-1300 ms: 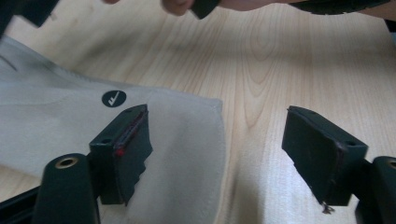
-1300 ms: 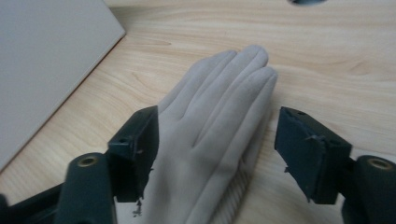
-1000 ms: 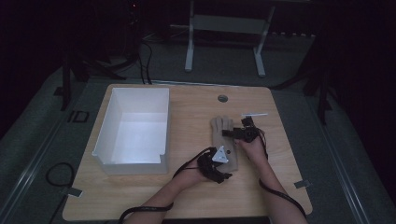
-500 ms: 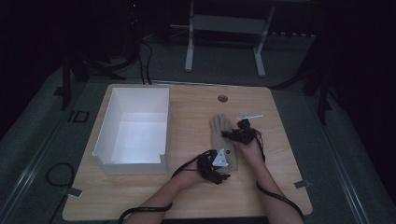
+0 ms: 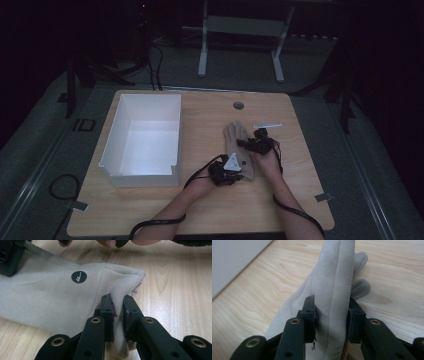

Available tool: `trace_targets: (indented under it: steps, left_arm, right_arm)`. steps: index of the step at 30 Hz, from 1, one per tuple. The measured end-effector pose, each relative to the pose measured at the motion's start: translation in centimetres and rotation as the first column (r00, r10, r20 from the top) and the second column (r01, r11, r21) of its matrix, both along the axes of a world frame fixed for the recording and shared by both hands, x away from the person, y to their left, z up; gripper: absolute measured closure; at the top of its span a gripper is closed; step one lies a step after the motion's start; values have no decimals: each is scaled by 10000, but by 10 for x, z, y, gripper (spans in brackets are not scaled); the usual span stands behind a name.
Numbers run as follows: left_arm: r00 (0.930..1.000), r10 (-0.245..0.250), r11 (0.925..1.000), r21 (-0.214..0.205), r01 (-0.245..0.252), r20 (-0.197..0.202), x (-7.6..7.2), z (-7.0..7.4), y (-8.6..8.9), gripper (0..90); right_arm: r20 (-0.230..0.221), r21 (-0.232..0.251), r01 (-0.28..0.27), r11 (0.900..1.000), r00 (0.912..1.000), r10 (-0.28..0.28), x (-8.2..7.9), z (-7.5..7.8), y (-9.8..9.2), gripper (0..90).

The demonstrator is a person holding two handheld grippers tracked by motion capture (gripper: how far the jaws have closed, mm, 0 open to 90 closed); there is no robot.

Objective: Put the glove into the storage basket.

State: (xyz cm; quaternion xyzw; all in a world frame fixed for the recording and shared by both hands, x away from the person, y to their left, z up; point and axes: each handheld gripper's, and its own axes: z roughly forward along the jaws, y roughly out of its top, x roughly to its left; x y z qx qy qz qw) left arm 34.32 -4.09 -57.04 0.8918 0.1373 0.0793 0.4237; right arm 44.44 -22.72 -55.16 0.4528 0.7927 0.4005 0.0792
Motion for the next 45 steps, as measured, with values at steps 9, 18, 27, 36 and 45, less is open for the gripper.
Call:
trace_targets:
  steps: [9,18,27,36,45]
  left_arm:
    - [9993,-138,9989,463,122,345,-6,10,5,817]
    - [9969,-260,9982,566,218,742,-14,48,19,817]
    - [9941,-421,9951,933,328,997,-20,76,33,817]
    - [9926,-207,9950,999,87,1195,-30,99,41,817]
    - [9879,-55,9931,1163,-127,1551,-42,128,49,816]
  right_arm:
    - [25,717,-185,9973,9998,183,-3,13,-2,678]
    - [397,1289,-472,9905,9983,424,-11,48,1,678]
    - [864,1325,-894,9871,9932,783,-17,76,12,678]
    - [1130,1450,-1317,9806,9868,1158,-21,97,22,678]
    - [1544,1580,-1657,9734,9778,1414,-26,124,32,679]
